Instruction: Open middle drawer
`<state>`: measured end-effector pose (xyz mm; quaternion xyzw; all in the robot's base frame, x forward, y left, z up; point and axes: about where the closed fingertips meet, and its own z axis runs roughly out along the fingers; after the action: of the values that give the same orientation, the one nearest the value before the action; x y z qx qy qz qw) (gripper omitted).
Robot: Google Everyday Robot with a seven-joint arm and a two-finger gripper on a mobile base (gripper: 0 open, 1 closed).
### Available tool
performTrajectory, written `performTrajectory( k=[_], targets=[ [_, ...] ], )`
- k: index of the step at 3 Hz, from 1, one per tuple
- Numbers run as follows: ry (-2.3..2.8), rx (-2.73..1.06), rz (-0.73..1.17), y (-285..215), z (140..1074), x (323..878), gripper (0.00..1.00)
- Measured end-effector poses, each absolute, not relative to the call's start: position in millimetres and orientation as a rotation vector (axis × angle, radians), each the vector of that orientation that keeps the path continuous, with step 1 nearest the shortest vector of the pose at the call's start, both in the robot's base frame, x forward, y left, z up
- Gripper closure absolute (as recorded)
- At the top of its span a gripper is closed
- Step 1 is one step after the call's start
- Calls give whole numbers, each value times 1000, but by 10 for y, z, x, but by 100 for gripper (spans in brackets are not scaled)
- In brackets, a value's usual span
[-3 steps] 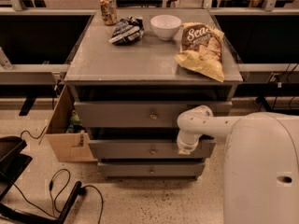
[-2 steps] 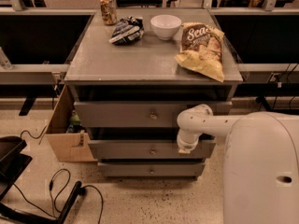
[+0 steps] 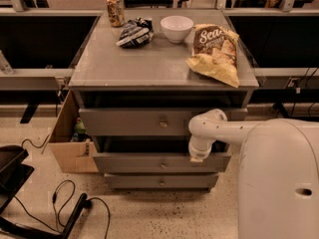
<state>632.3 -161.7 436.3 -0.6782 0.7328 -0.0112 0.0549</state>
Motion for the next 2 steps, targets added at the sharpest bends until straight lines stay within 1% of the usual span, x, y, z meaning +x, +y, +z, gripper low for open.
performTrajectory(
  k=[2],
  targets=[
    [2241,-2062,-23,-1648,4395,6269,100]
  ],
)
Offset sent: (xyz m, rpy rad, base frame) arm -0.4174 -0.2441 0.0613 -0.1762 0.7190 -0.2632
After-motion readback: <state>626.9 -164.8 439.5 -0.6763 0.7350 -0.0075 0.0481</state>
